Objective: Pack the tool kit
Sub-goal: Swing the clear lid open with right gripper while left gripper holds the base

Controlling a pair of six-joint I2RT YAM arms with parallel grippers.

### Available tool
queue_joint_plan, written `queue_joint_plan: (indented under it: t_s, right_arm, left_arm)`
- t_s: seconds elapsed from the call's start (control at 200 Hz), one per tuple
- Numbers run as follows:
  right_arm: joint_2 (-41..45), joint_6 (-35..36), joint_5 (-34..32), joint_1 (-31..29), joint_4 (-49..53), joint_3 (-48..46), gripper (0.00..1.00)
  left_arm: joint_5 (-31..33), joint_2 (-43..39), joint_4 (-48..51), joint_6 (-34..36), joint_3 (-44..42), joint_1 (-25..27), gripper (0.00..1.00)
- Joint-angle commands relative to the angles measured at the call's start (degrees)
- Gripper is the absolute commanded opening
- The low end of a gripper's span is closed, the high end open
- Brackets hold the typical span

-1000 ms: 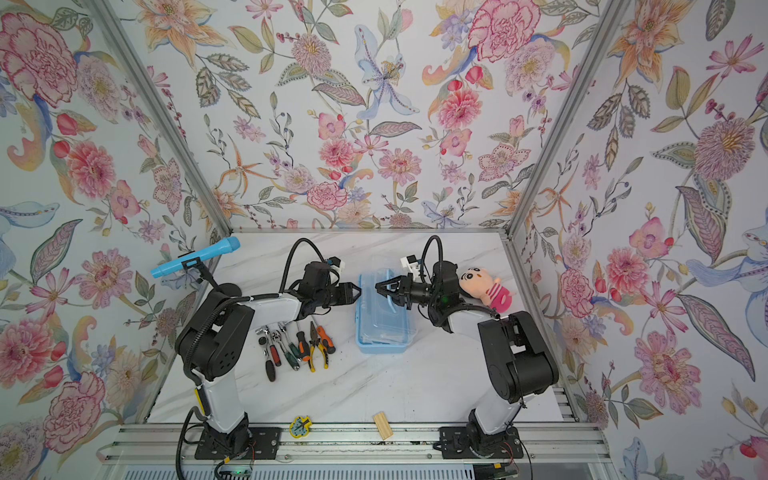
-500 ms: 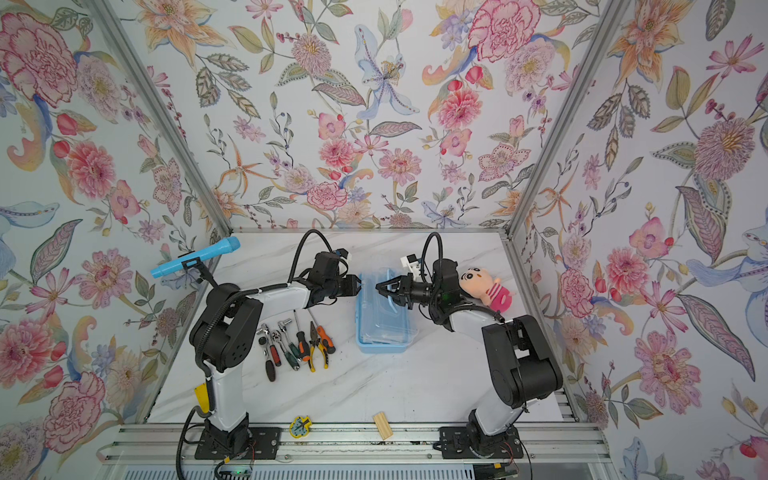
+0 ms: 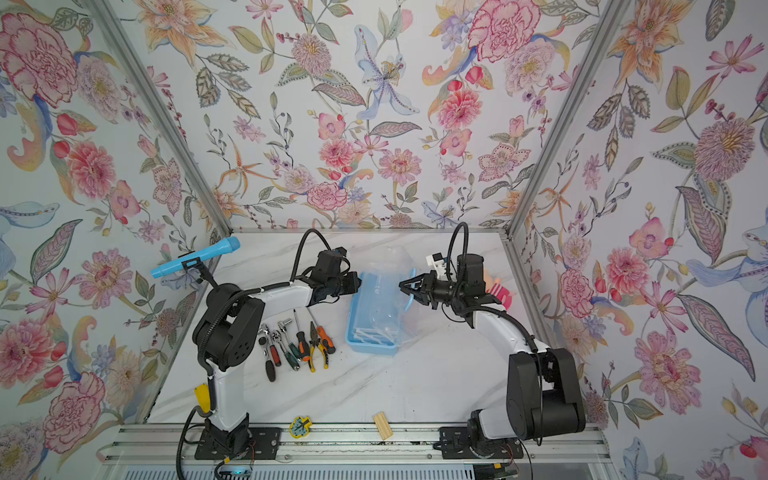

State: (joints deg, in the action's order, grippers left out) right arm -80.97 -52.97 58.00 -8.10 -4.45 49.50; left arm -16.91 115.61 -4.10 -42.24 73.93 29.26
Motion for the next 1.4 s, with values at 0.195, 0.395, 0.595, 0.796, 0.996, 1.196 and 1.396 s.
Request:
queue_joint_plan:
  t_s: [0.195,0.395,0.595,0.796,0.996,1.196,1.396]
  right_arm:
    - [5.63,14.39,-16.56,3.78,12.8,-0.12,0.21]
    - [5.96,19.53,-25.5,4.0,22.48,3.66,0.62]
    - [4.23,20.77,-29.91,5.68,25.2,6.51,0.7]
    - [-0.21,21.37,-29.2,8.17,23.27,12.02,0.71]
    - [-7.88,21.74,-29.41,9.15,22.23,20.37,0.71]
    - [-11.24,22.39,-30.6,9.62,22.62,25.65,0.71]
    - [-8.6,24.04,-33.23,9.5,25.37,28.34,0.71]
  left_arm:
    - [2.05,0.15,4.27,4.64,-3.13,-0.46,0.0]
    - [1.86,-0.6,1.88,2.14,-4.78,-0.48,0.0]
    - [2.92,-2.8,-3.2,-2.75,-9.22,-0.45,0.0]
    - [4.91,-3.28,-8.27,-7.76,-11.64,-0.18,0.0]
    - [6.3,-0.65,-12.86,-13.77,-9.95,1.37,0.0]
    - [9.58,0.74,-16.06,-19.99,-8.12,2.69,0.0]
    - [10.58,1.2,-13.08,-18.05,-5.15,3.0,0.0]
